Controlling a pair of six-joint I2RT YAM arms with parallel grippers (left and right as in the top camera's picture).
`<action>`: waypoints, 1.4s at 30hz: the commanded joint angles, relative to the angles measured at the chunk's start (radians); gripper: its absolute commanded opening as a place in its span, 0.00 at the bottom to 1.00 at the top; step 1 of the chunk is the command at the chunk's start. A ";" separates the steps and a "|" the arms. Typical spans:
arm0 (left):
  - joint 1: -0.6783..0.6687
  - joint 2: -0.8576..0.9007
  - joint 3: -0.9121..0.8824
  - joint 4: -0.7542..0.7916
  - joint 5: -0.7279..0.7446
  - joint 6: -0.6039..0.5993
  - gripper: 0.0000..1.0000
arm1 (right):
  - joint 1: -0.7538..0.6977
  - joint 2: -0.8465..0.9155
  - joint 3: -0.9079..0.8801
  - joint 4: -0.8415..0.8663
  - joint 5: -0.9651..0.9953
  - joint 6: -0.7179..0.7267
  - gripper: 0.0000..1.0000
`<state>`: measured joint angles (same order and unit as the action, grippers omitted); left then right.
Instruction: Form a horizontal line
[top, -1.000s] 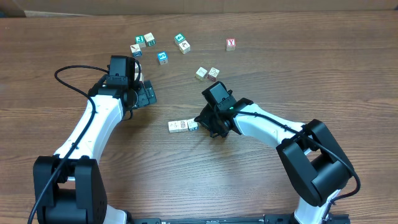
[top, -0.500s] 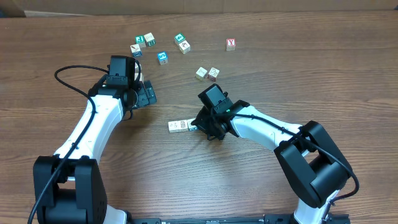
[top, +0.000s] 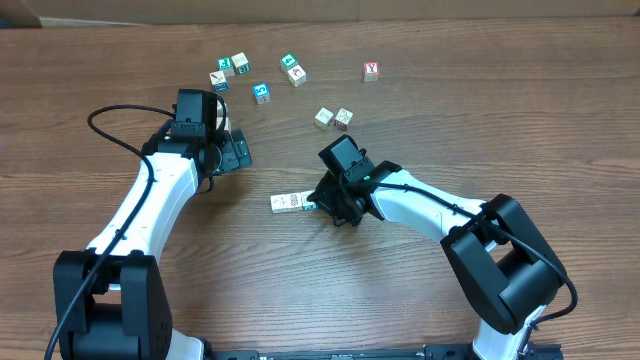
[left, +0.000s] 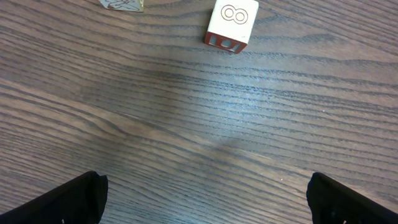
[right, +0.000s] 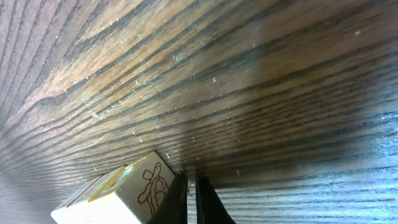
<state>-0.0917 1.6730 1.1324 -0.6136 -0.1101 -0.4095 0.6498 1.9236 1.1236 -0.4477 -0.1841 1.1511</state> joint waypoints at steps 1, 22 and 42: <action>0.000 -0.018 0.011 0.000 -0.012 0.010 1.00 | 0.006 0.009 -0.010 0.001 -0.005 -0.008 0.04; 0.000 -0.018 0.011 0.000 -0.012 0.010 1.00 | 0.006 0.009 -0.010 -0.002 -0.020 -0.008 0.04; 0.000 -0.018 0.011 0.000 -0.012 0.010 1.00 | -0.038 0.008 -0.010 -0.065 0.007 -0.008 0.04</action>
<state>-0.0917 1.6730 1.1324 -0.6136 -0.1101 -0.4095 0.6361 1.9236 1.1236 -0.4942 -0.2047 1.1511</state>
